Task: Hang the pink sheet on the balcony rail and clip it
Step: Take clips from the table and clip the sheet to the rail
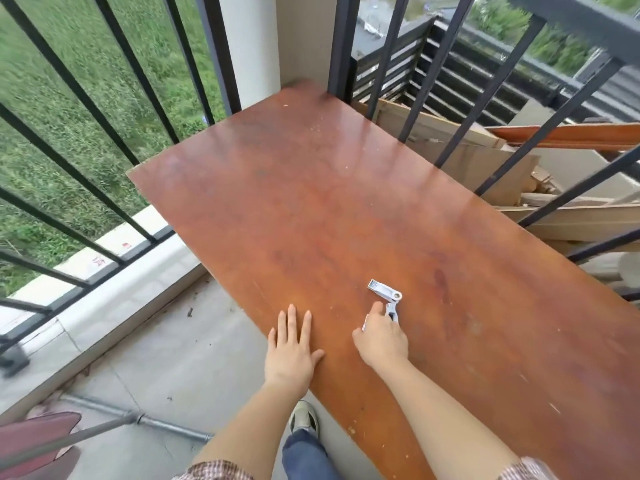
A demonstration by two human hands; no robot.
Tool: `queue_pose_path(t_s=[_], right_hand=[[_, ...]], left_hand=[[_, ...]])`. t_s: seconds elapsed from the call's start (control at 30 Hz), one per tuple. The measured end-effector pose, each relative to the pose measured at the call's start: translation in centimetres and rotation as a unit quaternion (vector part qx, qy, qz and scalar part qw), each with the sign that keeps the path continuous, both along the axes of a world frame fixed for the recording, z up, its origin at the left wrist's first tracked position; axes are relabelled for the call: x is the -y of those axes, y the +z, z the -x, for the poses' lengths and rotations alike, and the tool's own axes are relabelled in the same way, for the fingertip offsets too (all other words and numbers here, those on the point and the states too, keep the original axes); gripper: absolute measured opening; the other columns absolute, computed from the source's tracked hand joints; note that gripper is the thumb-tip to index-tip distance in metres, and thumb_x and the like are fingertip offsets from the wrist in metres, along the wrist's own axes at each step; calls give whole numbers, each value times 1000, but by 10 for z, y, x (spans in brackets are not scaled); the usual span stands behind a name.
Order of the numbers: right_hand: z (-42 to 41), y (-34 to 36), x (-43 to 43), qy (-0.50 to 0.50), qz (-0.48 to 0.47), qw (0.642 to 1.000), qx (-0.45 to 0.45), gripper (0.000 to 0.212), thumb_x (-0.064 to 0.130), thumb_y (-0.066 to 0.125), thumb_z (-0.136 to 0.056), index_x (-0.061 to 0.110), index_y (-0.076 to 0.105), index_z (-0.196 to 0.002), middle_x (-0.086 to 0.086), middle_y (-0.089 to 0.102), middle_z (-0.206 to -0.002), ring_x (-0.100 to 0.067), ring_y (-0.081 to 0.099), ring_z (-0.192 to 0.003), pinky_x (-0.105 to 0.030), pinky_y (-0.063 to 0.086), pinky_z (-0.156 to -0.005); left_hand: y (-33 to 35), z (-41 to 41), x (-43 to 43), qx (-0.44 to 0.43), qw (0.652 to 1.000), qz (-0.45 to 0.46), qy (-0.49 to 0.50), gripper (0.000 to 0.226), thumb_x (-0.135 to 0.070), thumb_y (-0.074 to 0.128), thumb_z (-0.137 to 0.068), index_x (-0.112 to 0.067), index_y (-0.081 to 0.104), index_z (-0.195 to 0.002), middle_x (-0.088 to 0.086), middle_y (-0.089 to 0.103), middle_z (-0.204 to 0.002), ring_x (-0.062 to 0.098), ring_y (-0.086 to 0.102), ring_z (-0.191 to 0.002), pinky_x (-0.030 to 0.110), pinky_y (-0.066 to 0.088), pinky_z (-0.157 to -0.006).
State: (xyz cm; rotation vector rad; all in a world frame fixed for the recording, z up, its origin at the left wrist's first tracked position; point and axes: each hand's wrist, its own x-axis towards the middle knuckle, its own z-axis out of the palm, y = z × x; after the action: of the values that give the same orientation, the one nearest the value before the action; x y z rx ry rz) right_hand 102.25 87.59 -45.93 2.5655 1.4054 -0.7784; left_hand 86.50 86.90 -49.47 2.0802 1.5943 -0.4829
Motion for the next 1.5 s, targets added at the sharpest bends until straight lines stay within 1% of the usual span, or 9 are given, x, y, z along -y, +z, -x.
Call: queue_pose_path(t_s=[0.17,0.33,0.57,0.73,0.87,0.97,1.13,1.23,1.5], right_hand=[[3,0,0,-100,-21,991,-90,32,26,57,-81,8,46,-105,-8,68,-97,-30,62,-97,-31,45,-70],[41,11,-11,-190,-77,939,-276,14,16,64,-72,12,55,-81,-13,70,-63,-29,70,-56,-40,60,-67],[157,25,-15,-175,-57,890,-418,20,-3,64,-76,4,49,-88,-20,64,-71,-22,61,-46,-24,53,-46],[271,24,2,-83,-27,893,-441,18,-7,68,-69,2,53,-75,-21,60,-70,-27,59,-62,-43,58,-68],[358,26,20,-39,-21,906,-421,29,-1,75,-58,10,49,-66,-11,57,-58,-23,55,-53,-38,51,-57],[410,29,33,-26,6,895,-445,37,-3,75,-58,14,43,-62,-10,54,-56,-20,51,-51,-30,42,-50],[466,27,49,-24,22,878,-477,33,-4,78,-61,9,48,-62,-12,58,-64,-24,57,-62,-40,53,-70],[488,23,52,-11,33,880,-474,24,-2,75,-55,5,55,-65,-11,59,-64,-24,60,-60,-49,57,-77],[498,8,46,-2,42,884,-466,24,4,64,-40,13,51,-59,-8,54,-69,-23,55,-69,-58,54,-79]], left_hand=[[3,1,-4,-1,1000,18,-18,73,-51,25,-99,-18,-16,-150,12,-24,-156,30,-17,-146,43,1,-119],[14,45,2,49,997,-56,-38,62,-41,23,-102,-19,-7,-151,9,-14,-160,24,-9,-148,38,3,-119],[36,187,34,-22,999,-45,12,62,-38,29,-101,-19,-2,-152,11,-10,-160,27,-6,-148,41,3,-119],[70,294,61,-62,995,-63,35,64,-38,36,-99,-15,8,-152,13,-3,-160,27,-2,-148,41,3,-118],[92,373,80,-134,987,-89,7,56,-26,39,-97,-8,24,-147,17,2,-159,30,-2,-148,46,-2,-118],[110,426,91,-219,970,-95,-41,43,-21,41,-95,-5,44,-135,23,26,-151,34,4,-146,51,-4,-116],[145,474,99,-345,932,-58,-96,40,-21,37,-97,-7,50,-132,16,48,-139,36,25,-138,58,-9,-115],[155,492,94,-399,912,-27,-96,48,-35,41,-96,-9,48,-135,17,46,-139,37,30,-133,60,3,-114],[146,508,82,-355,934,0,-35,23,-18,45,-93,-21,63,-107,1,67,-113,28,50,-114,48,18,-109]])
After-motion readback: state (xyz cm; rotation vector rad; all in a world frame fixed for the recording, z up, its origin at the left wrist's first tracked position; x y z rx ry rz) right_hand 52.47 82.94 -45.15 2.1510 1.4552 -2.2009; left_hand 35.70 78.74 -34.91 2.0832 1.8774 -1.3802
